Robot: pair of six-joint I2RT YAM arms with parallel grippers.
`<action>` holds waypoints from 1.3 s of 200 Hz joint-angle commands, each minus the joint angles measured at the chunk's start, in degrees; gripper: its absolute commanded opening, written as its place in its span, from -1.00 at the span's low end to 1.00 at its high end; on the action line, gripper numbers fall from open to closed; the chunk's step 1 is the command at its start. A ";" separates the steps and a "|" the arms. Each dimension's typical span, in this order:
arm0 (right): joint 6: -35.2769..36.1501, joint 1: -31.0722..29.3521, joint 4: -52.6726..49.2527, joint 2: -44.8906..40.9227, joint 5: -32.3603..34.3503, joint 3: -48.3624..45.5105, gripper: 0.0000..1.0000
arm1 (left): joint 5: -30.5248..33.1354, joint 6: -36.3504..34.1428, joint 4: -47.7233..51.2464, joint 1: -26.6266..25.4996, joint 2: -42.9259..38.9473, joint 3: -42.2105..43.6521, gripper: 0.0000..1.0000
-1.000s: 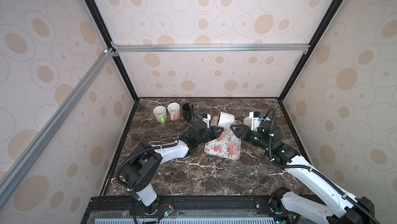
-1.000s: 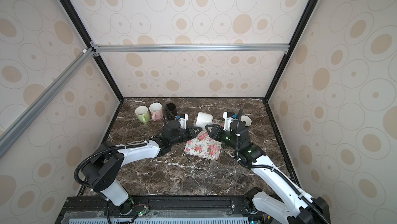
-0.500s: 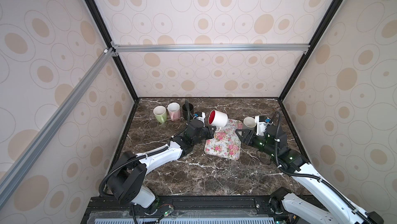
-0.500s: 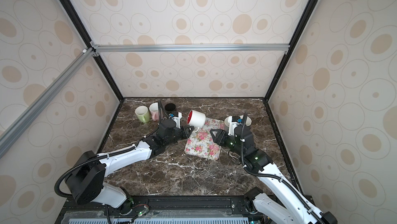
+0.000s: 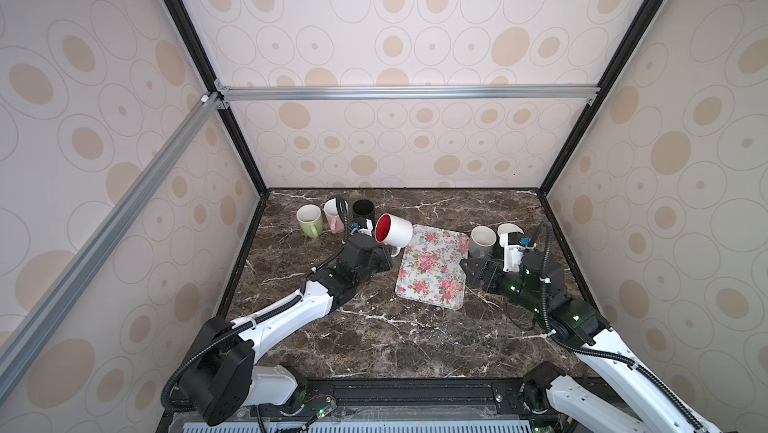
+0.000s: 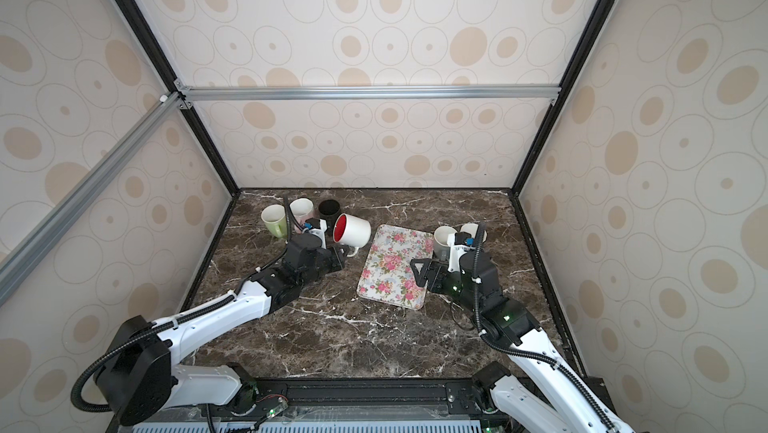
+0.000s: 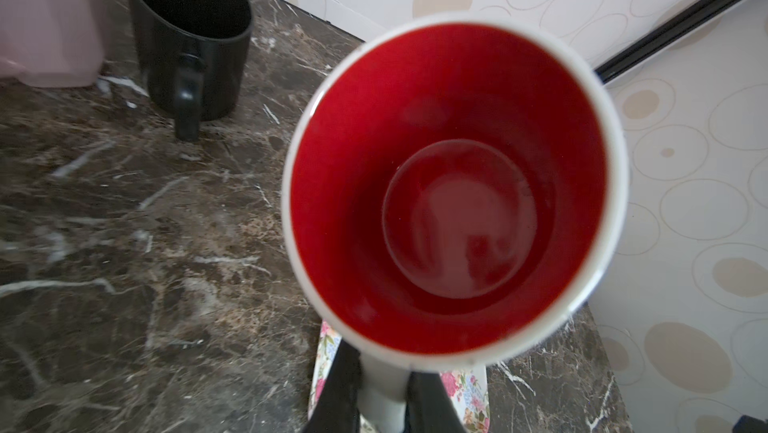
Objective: Turn the mug right side up
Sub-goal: 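Carry the mug toward the green mug with the left gripper while the right withdraws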
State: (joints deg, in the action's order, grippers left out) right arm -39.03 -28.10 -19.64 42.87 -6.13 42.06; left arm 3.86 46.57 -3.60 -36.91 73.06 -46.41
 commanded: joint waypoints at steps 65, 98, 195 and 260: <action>2.09 0.77 -5.12 -0.43 -0.37 0.29 0.74 | 10.90 -4.53 6.25 1.13 -10.66 -0.35 -1.00; 2.71 1.05 -6.13 -0.76 -0.46 0.28 0.74 | 14.13 -6.07 10.54 1.81 -13.45 -0.31 -1.00; 3.89 1.41 -11.31 -3.18 -0.64 -0.12 0.74 | 17.15 -7.82 14.67 7.16 -17.86 2.20 -1.00; 3.95 1.40 -11.39 -3.42 -1.42 -1.04 0.74 | 19.50 -10.24 18.05 11.04 -16.22 1.11 -1.00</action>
State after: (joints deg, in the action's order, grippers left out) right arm -35.51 -26.92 -29.43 39.90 -7.05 41.98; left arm 19.27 38.17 15.84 -27.42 56.90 -42.85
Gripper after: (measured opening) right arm 0.869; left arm 0.166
